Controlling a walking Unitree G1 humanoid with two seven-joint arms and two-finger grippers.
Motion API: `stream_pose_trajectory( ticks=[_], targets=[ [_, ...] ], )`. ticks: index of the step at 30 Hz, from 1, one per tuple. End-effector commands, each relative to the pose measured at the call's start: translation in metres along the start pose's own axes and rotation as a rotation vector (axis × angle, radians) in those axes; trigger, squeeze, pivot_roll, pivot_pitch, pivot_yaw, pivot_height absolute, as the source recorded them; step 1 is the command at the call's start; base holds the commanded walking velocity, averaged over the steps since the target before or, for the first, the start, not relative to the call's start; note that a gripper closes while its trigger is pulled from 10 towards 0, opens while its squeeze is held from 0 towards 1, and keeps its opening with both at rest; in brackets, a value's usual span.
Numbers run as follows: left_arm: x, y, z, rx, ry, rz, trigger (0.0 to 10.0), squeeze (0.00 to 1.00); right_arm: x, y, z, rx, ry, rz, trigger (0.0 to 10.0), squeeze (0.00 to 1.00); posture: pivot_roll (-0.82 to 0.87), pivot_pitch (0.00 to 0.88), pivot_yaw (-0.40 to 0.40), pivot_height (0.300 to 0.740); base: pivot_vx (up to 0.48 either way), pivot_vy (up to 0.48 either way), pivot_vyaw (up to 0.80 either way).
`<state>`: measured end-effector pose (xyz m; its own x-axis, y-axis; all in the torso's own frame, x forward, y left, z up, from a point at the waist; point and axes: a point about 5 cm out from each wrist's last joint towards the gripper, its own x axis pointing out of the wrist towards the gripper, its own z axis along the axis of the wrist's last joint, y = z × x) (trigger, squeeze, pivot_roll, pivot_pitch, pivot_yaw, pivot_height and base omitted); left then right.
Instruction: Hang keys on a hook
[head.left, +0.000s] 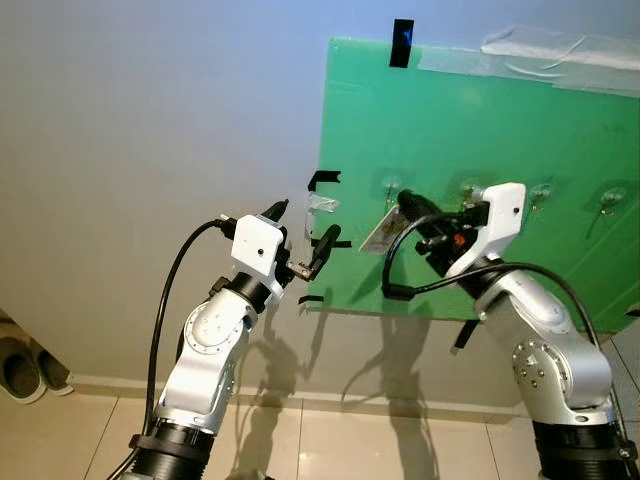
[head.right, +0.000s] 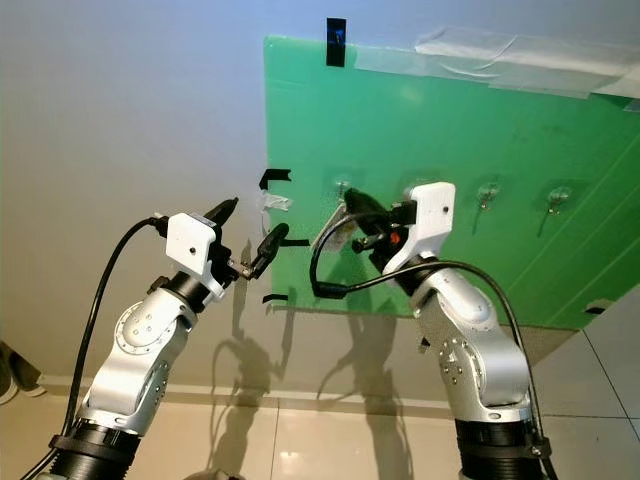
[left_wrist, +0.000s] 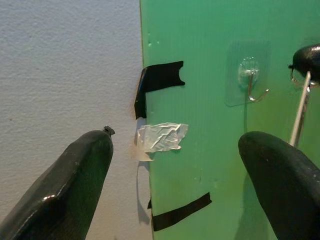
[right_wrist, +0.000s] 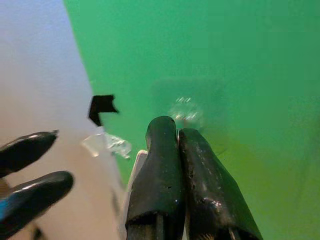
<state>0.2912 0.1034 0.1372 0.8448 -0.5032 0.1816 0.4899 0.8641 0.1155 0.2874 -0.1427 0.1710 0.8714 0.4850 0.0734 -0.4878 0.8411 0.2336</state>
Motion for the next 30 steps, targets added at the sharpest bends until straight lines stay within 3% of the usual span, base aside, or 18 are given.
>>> stream_pose_trajectory(
  ticks=[1,14,23,30],
  targets=[
    [0.0,-0.002,-0.001,0.001,0.005,-0.011,10.0,0.0,-0.002,0.003,0.002,0.038,-0.001,0.033,10.0,0.0,-0.06,0.0,-0.008,0.74,0.0,0.0,0.0],
    [0.002,-0.006,-0.003,-0.02,0.008,-0.006,10.0,0.0,0.003,0.0,0.0,0.158,0.006,0.031,10.0,0.0,-0.06,0.0,-0.02,0.74,0.0,0.0,0.0],
    [0.001,-0.007,-0.004,-0.028,0.008,0.002,10.0,0.0,0.014,0.008,0.003,0.213,-0.01,0.059,10.0,0.0,-0.06,0.0,-0.03,0.74,0.0,0.0,0.0],
    [0.002,-0.008,-0.004,-0.034,0.007,0.006,10.0,0.0,0.017,0.002,0.0,0.275,-0.007,0.024,10.0,0.0,-0.06,0.0,-0.036,0.74,0.0,0.0,0.0]
  ],
)
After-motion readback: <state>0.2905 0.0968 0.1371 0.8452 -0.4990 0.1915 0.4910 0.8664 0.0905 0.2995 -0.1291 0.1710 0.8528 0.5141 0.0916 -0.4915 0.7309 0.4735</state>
